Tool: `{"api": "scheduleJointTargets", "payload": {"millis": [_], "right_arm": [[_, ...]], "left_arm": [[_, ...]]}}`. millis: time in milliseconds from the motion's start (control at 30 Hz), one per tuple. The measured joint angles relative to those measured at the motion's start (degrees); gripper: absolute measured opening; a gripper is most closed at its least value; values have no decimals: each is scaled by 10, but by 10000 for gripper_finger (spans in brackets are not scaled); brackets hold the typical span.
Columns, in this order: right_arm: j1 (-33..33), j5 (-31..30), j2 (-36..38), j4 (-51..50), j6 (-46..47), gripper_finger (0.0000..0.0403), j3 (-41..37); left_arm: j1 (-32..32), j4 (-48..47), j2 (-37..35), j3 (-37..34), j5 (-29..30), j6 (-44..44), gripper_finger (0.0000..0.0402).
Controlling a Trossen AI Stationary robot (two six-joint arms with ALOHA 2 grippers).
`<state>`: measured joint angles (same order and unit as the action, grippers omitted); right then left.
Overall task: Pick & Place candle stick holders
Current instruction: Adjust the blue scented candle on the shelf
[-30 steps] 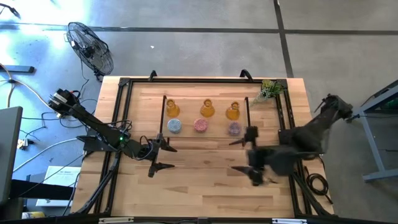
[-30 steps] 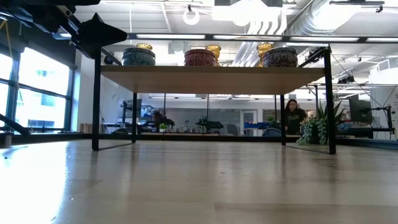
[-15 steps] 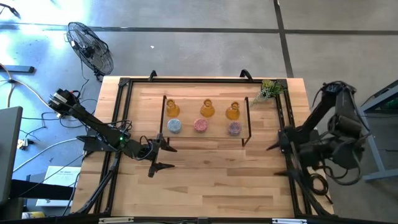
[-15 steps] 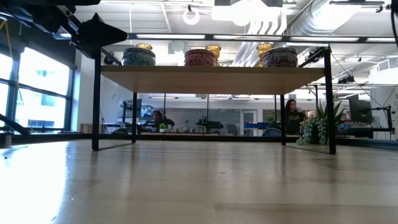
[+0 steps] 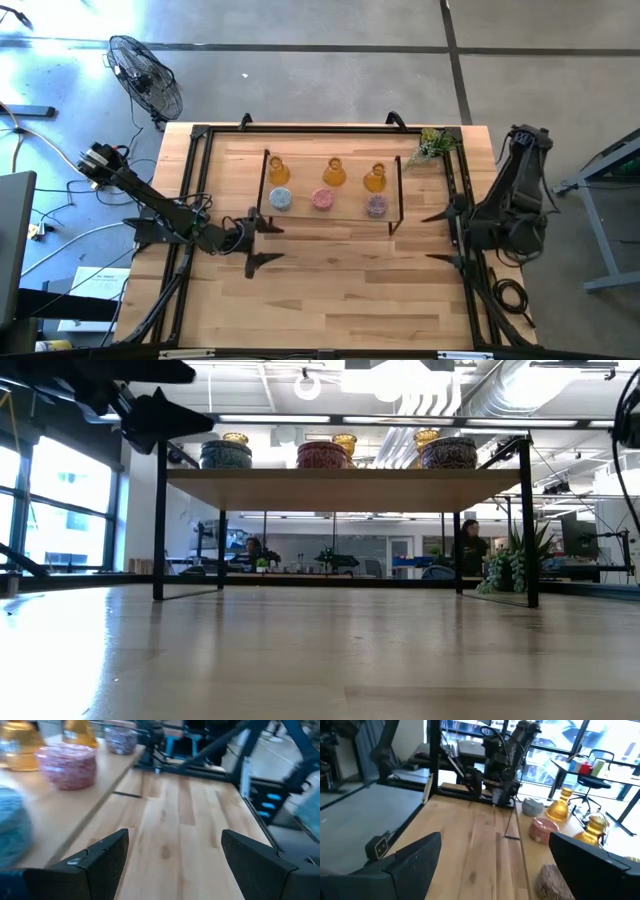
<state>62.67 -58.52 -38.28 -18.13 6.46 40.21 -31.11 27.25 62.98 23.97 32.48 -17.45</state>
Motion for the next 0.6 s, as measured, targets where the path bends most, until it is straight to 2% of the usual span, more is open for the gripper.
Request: {"api": "scheduleJointTargets", "payload": {"millis": [100,167,267,367,600], "right_arm": [[0,-5,46,26,-5,367,-47],[0,-3,84,36,-11,367,-69],[0,23,145,45,-33,367,-92],[0,72,207,63,-70,367,-119],[0,95,325,97,-99,367,-208]], "left_arm": [[0,-6,0,4,67,-20,317],[1,-6,-2,15,92,4,317],[0,-5,-13,37,94,95,317],[0,-34,-22,56,102,145,317],[0,-125,-46,71,92,122,317]]}}
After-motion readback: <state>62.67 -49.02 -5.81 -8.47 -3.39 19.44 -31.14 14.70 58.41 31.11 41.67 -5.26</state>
